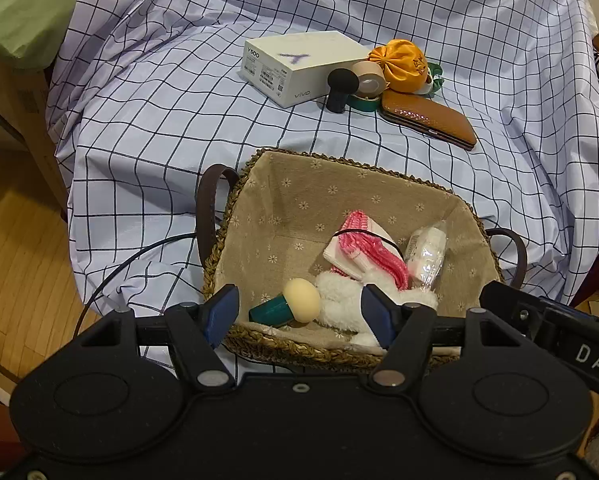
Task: Organize soft objects
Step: 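Open the left gripper to drop the brush while the right releases the cotton pack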
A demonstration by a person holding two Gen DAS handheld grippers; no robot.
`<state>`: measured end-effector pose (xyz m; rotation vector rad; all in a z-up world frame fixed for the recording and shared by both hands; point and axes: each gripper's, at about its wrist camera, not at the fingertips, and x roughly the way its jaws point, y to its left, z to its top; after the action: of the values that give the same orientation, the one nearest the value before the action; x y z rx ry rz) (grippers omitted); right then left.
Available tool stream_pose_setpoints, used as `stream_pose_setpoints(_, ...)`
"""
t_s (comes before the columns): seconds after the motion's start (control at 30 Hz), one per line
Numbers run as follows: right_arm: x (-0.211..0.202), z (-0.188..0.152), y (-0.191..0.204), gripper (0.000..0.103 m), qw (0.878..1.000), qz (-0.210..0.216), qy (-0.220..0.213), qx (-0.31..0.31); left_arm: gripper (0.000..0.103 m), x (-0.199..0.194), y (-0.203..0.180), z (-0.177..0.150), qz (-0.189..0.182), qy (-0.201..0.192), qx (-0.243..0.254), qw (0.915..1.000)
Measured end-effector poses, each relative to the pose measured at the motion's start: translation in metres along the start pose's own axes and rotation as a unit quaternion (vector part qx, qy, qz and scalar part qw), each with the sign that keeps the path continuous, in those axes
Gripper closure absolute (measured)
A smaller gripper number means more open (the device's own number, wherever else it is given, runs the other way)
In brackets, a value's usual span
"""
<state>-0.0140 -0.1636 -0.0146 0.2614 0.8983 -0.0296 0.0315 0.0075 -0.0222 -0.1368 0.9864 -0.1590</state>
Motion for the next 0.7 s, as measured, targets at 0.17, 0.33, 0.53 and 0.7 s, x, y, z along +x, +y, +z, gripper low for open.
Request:
stream_pose_setpoints(0.17, 0.0002, -0.0005, -0.0006, 0.043, 1.000, 0.000, 0.001, 0.001, 0.039, -0.0002, 0.0000, -0.0001, 0.000, 0.000, 0.000, 1.0000)
stream_pose_setpoints(0.33, 0.0005, -0.0010, -0.0007, 0.042, 1.000, 0.000, 0.002, 0.001, 0.039, -0.0002, -0.0002, -0.0002, 0.000, 0.000, 0.001, 1.0000)
stream_pose_setpoints(0.53, 0.0012, -0.0026, -0.0013, 0.042, 1.000, -0.001, 0.003, 0.002, 0.038, -0.0003, -0.0003, -0.0005, 0.000, 0.000, 0.001, 1.0000)
stream_pose_setpoints(0.7, 0.0018, -0.0021, -0.0023, 0.042, 1.000, -0.002, 0.003, 0.004, 0.037, -0.0004, -0.0002, -0.0006, 0.000, -0.001, 0.001, 1.0000)
